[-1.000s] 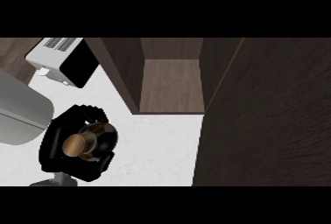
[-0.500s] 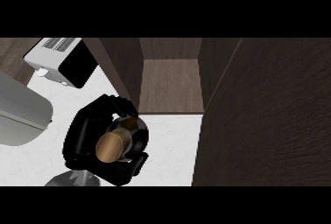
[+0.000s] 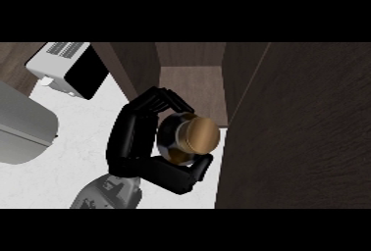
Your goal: Pick up the wine, place it into the cabinet and close the cabinet
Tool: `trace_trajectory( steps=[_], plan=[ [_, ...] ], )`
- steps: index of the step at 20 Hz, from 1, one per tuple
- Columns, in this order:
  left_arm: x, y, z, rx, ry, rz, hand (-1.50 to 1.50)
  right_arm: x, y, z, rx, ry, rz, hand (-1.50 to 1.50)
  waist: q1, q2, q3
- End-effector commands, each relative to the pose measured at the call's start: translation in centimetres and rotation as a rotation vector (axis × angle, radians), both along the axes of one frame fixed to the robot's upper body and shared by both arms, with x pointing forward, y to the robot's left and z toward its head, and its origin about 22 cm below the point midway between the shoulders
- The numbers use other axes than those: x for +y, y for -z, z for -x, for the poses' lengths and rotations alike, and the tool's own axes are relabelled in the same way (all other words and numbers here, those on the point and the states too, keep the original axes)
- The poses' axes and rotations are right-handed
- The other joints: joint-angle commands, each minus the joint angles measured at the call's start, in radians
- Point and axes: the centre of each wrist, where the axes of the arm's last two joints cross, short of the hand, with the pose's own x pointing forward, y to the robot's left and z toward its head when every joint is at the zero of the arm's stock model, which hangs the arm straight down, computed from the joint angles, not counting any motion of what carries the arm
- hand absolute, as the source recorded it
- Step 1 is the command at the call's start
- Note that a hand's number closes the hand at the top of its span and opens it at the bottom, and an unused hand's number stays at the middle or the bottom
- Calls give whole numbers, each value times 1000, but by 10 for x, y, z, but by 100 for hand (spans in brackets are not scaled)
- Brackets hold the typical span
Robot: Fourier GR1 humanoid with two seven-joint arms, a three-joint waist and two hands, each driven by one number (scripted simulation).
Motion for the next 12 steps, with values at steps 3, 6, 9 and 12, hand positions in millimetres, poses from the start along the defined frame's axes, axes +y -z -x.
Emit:
trace_trajectory(
  steps=[3, 6, 9, 12],
  plan=[
    [-35, -11, -18, 6, -59, -19, 150, -2, -17, 18, -39, -34, -41, -150, -2, 1, 0],
    [-25, 3, -20, 17, -59, -14, 150, -6, -12, 20, -28, -49, -8, -150, 1, 1, 0],
    [-36, -21, -39, -7, -82, -41, 150, -5, -18, 20, -22, -32, -28, -150, -1, 0, 0],
    [-36, 2, -45, -21, -103, -69, 150, 6, -22, 19, -38, -38, -28, -150, -1, 1, -1]
  ],
)
